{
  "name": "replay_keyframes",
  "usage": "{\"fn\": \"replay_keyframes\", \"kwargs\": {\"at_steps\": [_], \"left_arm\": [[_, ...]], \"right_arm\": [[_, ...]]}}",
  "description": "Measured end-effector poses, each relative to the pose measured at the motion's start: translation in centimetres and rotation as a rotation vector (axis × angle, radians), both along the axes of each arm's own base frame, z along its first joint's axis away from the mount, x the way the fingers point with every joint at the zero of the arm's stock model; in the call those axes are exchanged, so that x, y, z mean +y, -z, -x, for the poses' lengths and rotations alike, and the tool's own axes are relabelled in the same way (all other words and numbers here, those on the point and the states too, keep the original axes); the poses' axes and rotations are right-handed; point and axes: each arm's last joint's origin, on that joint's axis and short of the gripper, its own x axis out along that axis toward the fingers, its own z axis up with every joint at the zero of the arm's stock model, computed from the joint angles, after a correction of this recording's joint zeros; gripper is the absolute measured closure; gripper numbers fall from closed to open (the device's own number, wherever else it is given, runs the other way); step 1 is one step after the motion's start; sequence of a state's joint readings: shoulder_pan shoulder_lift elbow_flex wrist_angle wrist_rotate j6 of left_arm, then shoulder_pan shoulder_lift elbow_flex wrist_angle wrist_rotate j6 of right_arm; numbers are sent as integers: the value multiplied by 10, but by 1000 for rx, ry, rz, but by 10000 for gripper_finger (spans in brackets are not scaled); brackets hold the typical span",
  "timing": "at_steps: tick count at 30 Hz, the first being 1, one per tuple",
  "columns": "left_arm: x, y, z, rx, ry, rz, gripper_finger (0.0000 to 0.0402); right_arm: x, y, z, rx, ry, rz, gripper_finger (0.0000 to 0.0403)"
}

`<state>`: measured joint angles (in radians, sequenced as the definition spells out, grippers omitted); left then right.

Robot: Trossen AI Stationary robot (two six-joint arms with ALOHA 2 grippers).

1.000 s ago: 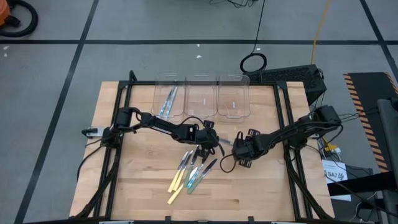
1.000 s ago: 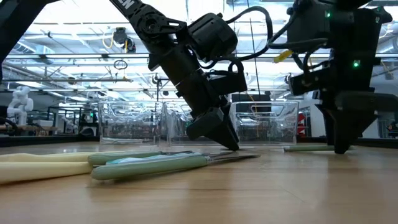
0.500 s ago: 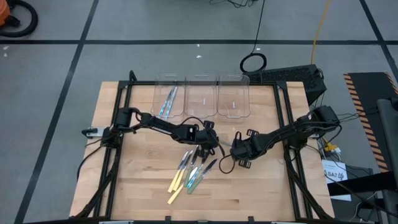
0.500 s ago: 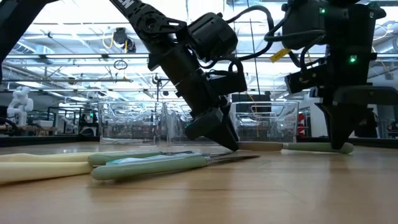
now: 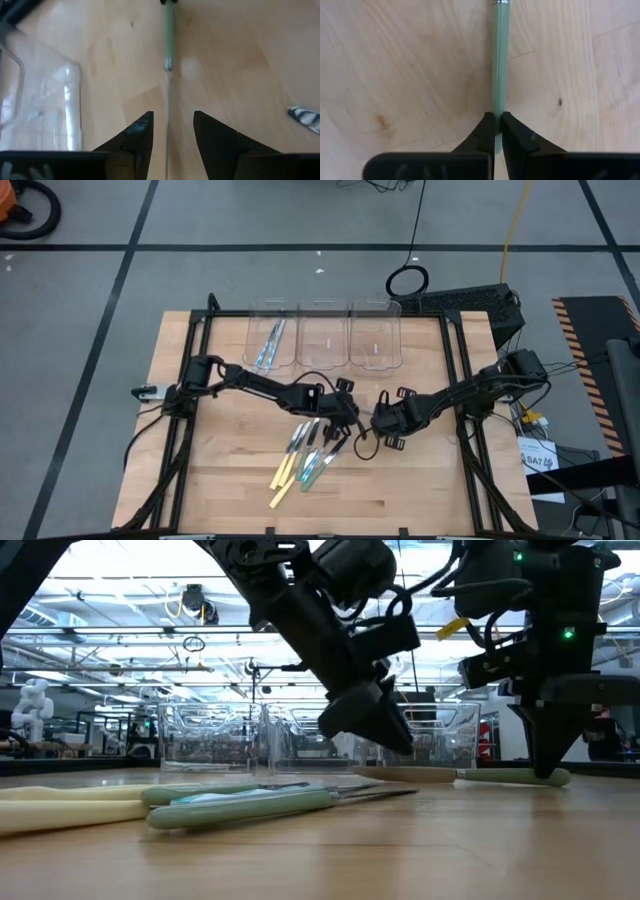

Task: Sort silverware by color (type)
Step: Put the green knife into the right transparent bin

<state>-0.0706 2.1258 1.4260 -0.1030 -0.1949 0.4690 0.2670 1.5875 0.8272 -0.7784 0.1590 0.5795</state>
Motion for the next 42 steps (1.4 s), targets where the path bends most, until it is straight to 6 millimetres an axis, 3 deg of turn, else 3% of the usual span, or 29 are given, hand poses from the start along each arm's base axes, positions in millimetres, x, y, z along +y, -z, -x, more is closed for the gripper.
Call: {"fn": "replay_keyframes", "kwargs": {"at_steps": [17,21,26,35,42], "left_arm": [[28,25,-6,38,21,-3,259],[34,34,-7,47,16,-4,296],[38,35,-5,67,13,2,382],[39,34,-5,81,14,11,390],[41,26,-8,127,-40,70,390]], "right_arm": [[-10,0,-2,7,5,-10,395],[-10,0,-3,5,6,-7,395],[-9,-6,-8,-7,7,-5,393],[-7,-25,-27,-111,-36,77,317],[-8,-25,-30,-105,-85,108,277]]}}
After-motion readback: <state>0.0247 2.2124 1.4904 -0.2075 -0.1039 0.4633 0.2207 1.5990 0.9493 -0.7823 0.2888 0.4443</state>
